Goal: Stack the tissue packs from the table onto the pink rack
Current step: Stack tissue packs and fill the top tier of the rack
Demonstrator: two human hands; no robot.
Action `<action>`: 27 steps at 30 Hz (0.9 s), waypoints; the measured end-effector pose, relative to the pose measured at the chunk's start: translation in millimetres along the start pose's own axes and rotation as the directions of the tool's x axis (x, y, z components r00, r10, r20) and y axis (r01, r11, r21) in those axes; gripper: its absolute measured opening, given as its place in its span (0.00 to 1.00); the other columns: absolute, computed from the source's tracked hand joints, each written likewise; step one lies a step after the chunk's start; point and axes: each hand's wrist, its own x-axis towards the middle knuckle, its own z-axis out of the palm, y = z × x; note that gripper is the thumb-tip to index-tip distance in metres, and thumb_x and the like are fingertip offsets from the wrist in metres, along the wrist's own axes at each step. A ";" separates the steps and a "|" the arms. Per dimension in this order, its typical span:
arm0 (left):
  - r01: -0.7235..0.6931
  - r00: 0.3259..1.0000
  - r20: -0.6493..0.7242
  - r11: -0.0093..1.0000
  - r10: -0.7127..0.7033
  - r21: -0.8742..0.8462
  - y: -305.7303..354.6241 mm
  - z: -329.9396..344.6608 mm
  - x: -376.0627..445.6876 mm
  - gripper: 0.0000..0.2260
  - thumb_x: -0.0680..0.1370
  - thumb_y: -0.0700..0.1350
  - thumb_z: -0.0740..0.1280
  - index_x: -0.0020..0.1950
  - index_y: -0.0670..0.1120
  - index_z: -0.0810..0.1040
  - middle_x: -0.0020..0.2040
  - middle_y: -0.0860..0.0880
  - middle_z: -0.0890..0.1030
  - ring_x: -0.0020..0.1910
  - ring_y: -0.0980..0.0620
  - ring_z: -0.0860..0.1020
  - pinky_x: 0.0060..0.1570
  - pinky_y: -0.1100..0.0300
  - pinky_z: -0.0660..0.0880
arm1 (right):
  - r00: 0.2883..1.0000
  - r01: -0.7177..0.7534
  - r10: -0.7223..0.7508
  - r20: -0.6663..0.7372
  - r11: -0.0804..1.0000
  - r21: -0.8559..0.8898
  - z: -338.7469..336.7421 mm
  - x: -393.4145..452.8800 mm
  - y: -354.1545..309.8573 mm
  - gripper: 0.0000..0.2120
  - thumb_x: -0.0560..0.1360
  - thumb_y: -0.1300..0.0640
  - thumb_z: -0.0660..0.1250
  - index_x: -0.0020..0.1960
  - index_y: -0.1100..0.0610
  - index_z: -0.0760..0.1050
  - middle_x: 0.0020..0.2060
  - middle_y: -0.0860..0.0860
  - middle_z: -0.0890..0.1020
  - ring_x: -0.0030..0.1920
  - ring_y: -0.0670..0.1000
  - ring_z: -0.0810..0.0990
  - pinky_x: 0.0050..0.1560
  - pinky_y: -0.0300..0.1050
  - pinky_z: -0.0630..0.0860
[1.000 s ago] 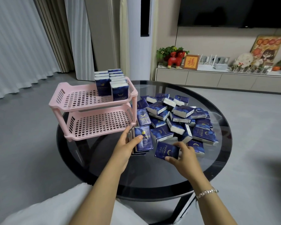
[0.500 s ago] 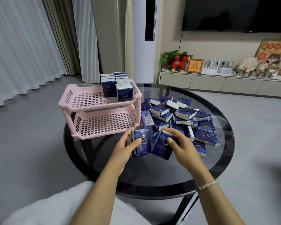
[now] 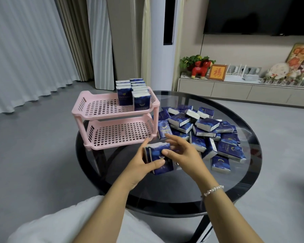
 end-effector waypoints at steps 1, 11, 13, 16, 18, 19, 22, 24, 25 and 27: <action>0.013 1.000 0.012 1.000 -0.014 0.012 -1.1 -4.4 0.8 0.46 0.65 0.42 0.75 0.76 0.58 0.53 0.63 0.60 0.76 0.60 0.61 0.76 0.61 0.60 0.72 | 0.990 -0.091 0.085 0.116 0.994 0.054 -4.7 2.1 0.8 0.30 0.69 0.54 0.73 0.69 0.47 0.68 0.63 0.48 0.76 0.60 0.46 0.76 0.61 0.43 0.74; 0.110 0.984 0.066 0.854 -0.167 0.509 3.3 -21.4 -1.9 0.58 0.68 0.44 0.77 0.73 0.59 0.29 0.77 0.57 0.49 0.74 0.57 0.57 0.63 0.70 0.61 | 0.821 -0.230 0.178 0.542 0.973 0.028 -7.2 22.0 25.2 0.46 0.65 0.68 0.74 0.71 0.40 0.56 0.69 0.42 0.66 0.67 0.46 0.69 0.61 0.44 0.74; 0.113 0.981 0.064 0.812 -0.182 0.573 1.4 -22.1 -4.9 0.56 0.71 0.47 0.75 0.73 0.55 0.28 0.77 0.58 0.42 0.76 0.57 0.51 0.65 0.68 0.56 | 0.835 -0.174 0.181 0.519 0.983 -0.064 -6.6 20.3 26.1 0.47 0.66 0.67 0.75 0.70 0.37 0.53 0.65 0.35 0.64 0.65 0.43 0.67 0.58 0.40 0.75; 0.103 0.977 0.082 0.778 -0.195 0.619 0.1 -22.6 -8.2 0.53 0.74 0.50 0.72 0.72 0.54 0.25 0.77 0.58 0.37 0.76 0.58 0.46 0.67 0.67 0.51 | 0.823 -0.119 0.167 0.543 0.985 -0.123 -9.6 19.2 29.9 0.51 0.65 0.62 0.77 0.73 0.35 0.49 0.71 0.37 0.60 0.70 0.47 0.64 0.65 0.48 0.71; 0.110 0.971 0.095 0.761 -0.221 0.639 0.7 -22.8 -10.1 0.51 0.75 0.51 0.69 0.71 0.55 0.24 0.77 0.57 0.35 0.76 0.58 0.44 0.71 0.63 0.50 | 0.810 -0.122 0.187 0.556 0.981 -0.152 -14.3 20.1 27.6 0.52 0.66 0.64 0.76 0.74 0.37 0.47 0.73 0.39 0.57 0.70 0.44 0.63 0.64 0.43 0.72; 0.123 0.966 0.096 0.750 -0.241 0.650 0.2 -22.9 -10.6 0.49 0.76 0.52 0.68 0.71 0.54 0.24 0.77 0.56 0.35 0.76 0.57 0.43 0.71 0.62 0.49 | 0.805 -0.125 0.200 0.558 0.978 -0.169 -16.2 20.9 26.6 0.52 0.66 0.65 0.76 0.75 0.39 0.47 0.73 0.39 0.58 0.68 0.41 0.65 0.61 0.39 0.72; 0.134 0.954 0.114 0.736 -0.277 0.664 2.0 -19.2 -13.4 0.45 0.79 0.52 0.64 0.71 0.53 0.24 0.77 0.55 0.36 0.77 0.56 0.47 0.67 0.66 0.50 | 0.796 -0.137 0.232 0.559 0.969 -0.208 -16.5 23.1 23.7 0.49 0.65 0.63 0.76 0.73 0.38 0.51 0.70 0.43 0.66 0.56 0.48 0.77 0.57 0.45 0.76; 0.136 0.951 0.121 0.738 -0.284 0.661 3.4 -16.6 -14.5 0.43 0.80 0.52 0.61 0.72 0.51 0.24 0.77 0.54 0.35 0.77 0.56 0.47 0.65 0.68 0.50 | 0.795 -0.155 0.230 0.561 0.972 -0.178 -13.6 23.8 25.8 0.50 0.62 0.60 0.78 0.72 0.37 0.54 0.68 0.45 0.70 0.60 0.59 0.76 0.60 0.56 0.75; 0.140 0.953 0.118 0.747 -0.281 0.650 3.9 -16.7 -14.5 0.42 0.81 0.51 0.61 0.72 0.51 0.25 0.77 0.54 0.34 0.77 0.56 0.46 0.65 0.68 0.50 | 0.795 -0.163 0.221 0.564 0.975 -0.153 -12.8 24.5 27.2 0.49 0.60 0.58 0.78 0.72 0.37 0.55 0.69 0.45 0.70 0.62 0.62 0.74 0.61 0.60 0.74; 0.141 0.959 0.110 0.775 -0.263 0.617 3.5 -19.1 -13.4 0.40 0.81 0.51 0.60 0.73 0.52 0.27 0.77 0.54 0.35 0.77 0.56 0.45 0.67 0.67 0.48 | 0.796 -0.163 0.198 0.572 0.980 -0.112 -12.5 26.3 27.8 0.48 0.59 0.56 0.79 0.71 0.38 0.57 0.71 0.43 0.67 0.65 0.59 0.72 0.63 0.61 0.72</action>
